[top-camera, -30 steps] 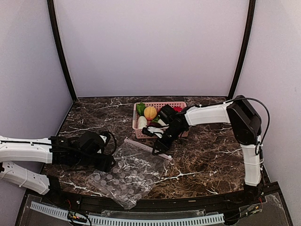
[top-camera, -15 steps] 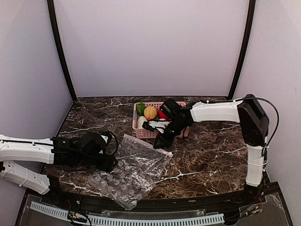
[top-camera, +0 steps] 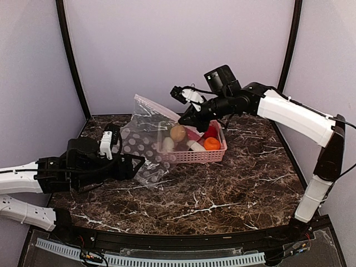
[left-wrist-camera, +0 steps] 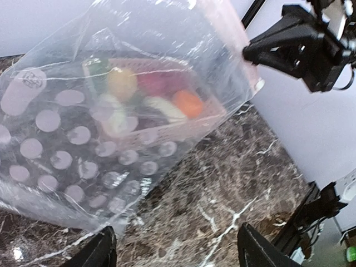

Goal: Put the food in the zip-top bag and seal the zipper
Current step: Pick up the zipper food storage bag from the center of the board, then open the zipper food storage bag at the center of the board.

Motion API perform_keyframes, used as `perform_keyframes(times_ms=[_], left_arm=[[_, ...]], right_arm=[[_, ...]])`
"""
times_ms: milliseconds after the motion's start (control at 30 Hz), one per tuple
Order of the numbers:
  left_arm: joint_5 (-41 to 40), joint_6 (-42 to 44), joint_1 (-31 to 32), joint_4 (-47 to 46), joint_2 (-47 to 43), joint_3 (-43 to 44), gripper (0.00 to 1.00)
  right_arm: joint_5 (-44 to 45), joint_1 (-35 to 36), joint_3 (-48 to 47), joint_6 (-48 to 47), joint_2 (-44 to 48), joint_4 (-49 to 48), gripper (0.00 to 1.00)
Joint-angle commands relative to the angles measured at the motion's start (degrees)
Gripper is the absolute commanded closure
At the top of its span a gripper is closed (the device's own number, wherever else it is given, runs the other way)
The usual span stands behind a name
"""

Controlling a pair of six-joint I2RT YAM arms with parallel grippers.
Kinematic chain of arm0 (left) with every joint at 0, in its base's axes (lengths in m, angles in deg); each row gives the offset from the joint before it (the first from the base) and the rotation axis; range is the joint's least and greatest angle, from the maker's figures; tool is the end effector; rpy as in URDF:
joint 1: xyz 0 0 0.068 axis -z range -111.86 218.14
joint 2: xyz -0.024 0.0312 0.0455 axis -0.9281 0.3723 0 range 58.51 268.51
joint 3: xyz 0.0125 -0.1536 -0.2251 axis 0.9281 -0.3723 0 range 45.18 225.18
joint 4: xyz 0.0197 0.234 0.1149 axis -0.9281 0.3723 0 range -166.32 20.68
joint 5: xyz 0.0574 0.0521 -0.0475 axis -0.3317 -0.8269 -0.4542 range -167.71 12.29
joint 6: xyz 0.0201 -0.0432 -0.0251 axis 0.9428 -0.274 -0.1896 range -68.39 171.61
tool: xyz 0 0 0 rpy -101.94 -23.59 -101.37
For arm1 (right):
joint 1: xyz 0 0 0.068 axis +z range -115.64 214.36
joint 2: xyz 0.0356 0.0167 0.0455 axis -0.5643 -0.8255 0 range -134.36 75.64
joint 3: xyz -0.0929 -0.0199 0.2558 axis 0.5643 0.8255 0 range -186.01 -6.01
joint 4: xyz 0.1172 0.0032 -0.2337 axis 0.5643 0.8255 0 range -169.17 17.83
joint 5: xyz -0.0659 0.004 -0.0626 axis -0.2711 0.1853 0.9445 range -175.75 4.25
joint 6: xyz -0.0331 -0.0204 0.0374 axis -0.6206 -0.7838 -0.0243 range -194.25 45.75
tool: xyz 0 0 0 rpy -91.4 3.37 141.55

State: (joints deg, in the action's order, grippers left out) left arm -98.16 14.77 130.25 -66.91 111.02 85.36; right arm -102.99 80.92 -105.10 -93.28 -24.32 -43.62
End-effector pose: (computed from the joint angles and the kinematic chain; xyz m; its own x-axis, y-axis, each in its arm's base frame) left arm 0.1098 -0.1808 0.2897 -0.5441 -0.1728 -0.8210 0.4374 0.7766 -0.4533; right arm 0.2664 0.2966 0.3657 -0.1063 -0.5653 -0.8180 -0.9438 0.3164 -0.0959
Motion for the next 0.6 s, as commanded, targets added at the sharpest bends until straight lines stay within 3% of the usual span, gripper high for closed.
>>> perform_keyframes(times_ms=[0,267,567], left_arm=[[-2.3,0.4,1.2,-10.0,-2.2,-0.5,0.24],[-13.4,-11.1,3.4,-17.2,-3.7,-6.0,0.19],[-18.3,-27.9,3.5,-2.0,-1.1,-4.5,0.28]], right_arm=[[2.7,4.8,0.1,-2.3,-1.9,1.4,1.00],[8.1,15.2,1.3,-3.5,-6.2,0.2,1.00],[10.4,18.5,-3.4,-1.4,-9.6,0.2,1.00]])
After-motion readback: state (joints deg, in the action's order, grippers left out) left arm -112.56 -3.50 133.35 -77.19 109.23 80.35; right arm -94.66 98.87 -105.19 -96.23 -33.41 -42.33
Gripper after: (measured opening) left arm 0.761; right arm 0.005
